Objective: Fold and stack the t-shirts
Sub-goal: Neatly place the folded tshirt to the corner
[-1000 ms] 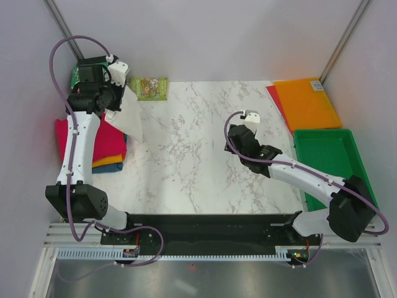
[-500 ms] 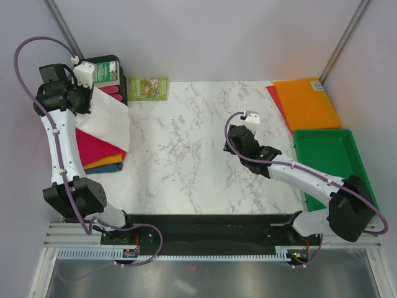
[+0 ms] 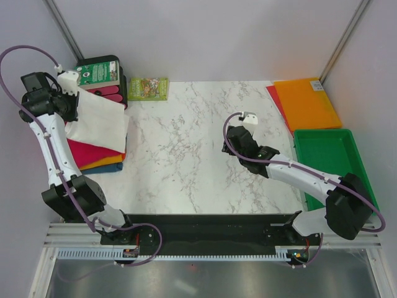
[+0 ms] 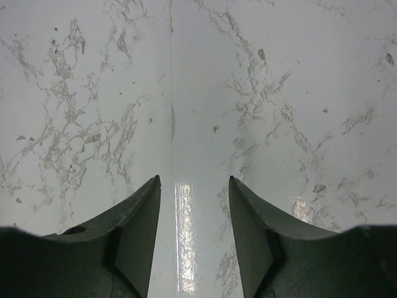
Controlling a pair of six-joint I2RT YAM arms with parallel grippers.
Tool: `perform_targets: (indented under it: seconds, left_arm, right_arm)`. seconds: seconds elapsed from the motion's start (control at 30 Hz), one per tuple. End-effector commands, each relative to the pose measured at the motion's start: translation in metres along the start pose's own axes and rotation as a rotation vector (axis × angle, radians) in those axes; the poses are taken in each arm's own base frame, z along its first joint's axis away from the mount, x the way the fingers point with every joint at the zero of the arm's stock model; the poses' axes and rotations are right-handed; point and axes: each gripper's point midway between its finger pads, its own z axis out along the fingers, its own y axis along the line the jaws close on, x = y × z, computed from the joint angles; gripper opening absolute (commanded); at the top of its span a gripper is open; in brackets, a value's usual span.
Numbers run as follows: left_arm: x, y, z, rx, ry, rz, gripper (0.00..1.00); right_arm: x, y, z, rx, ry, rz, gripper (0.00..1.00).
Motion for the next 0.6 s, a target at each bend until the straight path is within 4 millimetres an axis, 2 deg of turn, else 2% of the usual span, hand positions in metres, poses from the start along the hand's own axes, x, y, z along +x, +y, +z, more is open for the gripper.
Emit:
perform_targets:
  seconds: [0.0,0.07,0.1,0.17,0.2,0.27,0.57]
  left_arm:
    - [0.033,0.025,0.014,-0.069,0.044,-0.014,0.02]
    - [0.043,0.035,0.021,-0.099,0.052,-0.028,0.02]
    - [0.059,0.038,0.026,-0.112,0.088,-0.045,0.02]
    - [0.066,0.049,0.033,-0.156,0.088,-0.046,0.02]
    - [0.08,0.051,0.038,-0.169,0.115,-0.058,0.02]
    - [0.085,0.063,0.041,-0.217,0.109,-0.069,0.02]
    - [0.115,0.112,0.029,-0.352,0.145,-0.111,0.02]
  right_arm:
    - [0.002,0.001,-0.002,-0.015,-0.007,0.023,0.55]
    - [0.005,-0.002,-0.003,-0.007,-0.002,0.018,0.55]
    - [0.006,-0.003,-0.003,-0.006,-0.001,0.017,0.55]
    - [0.008,-0.006,-0.003,-0.001,0.005,0.012,0.55]
    - [0.01,-0.007,-0.003,0.002,0.01,0.009,0.55]
    - [0.011,-0.008,-0.004,0.004,0.015,0.003,0.55]
    - [0.014,-0.005,-0.001,0.004,0.033,0.005,0.55]
